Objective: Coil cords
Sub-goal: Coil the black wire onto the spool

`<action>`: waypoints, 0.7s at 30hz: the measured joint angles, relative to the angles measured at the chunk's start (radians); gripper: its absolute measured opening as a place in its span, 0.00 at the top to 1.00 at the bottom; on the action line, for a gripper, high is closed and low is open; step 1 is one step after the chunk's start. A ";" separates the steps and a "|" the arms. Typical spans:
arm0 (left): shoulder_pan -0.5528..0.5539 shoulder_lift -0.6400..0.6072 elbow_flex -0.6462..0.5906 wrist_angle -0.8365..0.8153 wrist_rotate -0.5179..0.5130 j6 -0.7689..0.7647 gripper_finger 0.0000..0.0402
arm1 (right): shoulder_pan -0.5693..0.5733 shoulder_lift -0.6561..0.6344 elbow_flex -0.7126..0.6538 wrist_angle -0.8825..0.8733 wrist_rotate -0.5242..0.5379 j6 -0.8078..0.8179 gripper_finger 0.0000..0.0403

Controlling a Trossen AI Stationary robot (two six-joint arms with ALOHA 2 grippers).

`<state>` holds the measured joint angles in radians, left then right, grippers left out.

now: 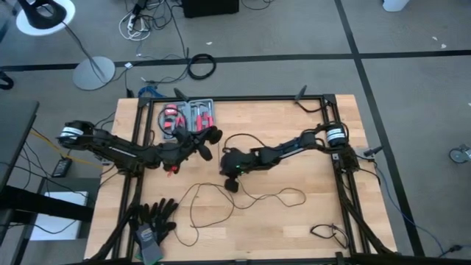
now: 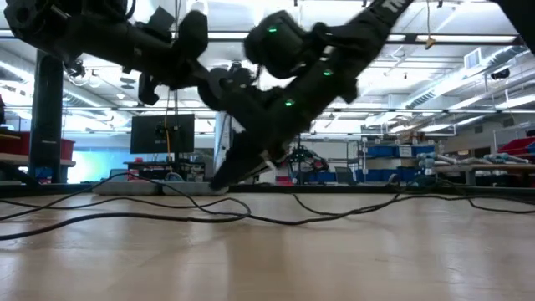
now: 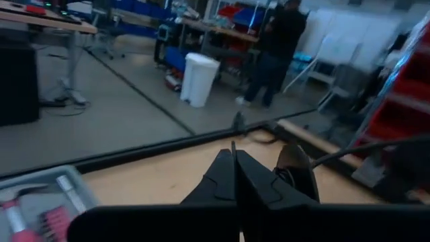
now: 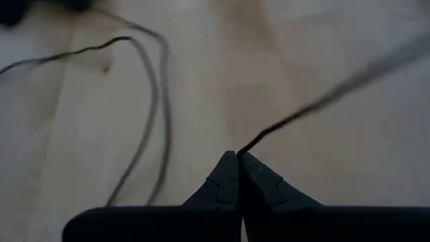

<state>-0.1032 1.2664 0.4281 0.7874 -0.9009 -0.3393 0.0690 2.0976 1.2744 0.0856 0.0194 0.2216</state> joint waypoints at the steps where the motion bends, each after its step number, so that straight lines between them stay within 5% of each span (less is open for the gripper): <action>1: 0.000 0.004 0.005 -0.030 -0.003 -0.001 1.00 | 0.001 0.014 0.033 -0.023 -0.016 -0.030 1.00; 6: 0.001 0.038 0.041 -0.196 -0.024 -0.041 1.00 | 0.004 0.046 0.146 -0.115 -0.068 -0.164 1.00; 21: 0.006 0.074 0.070 -0.442 0.093 -0.060 1.00 | 0.003 -0.034 0.149 -0.149 -0.021 -0.292 1.00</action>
<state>-0.0971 1.3408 0.4984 0.3458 -0.8081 -0.3998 0.0723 2.0635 1.4239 -0.0630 -0.0014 -0.0706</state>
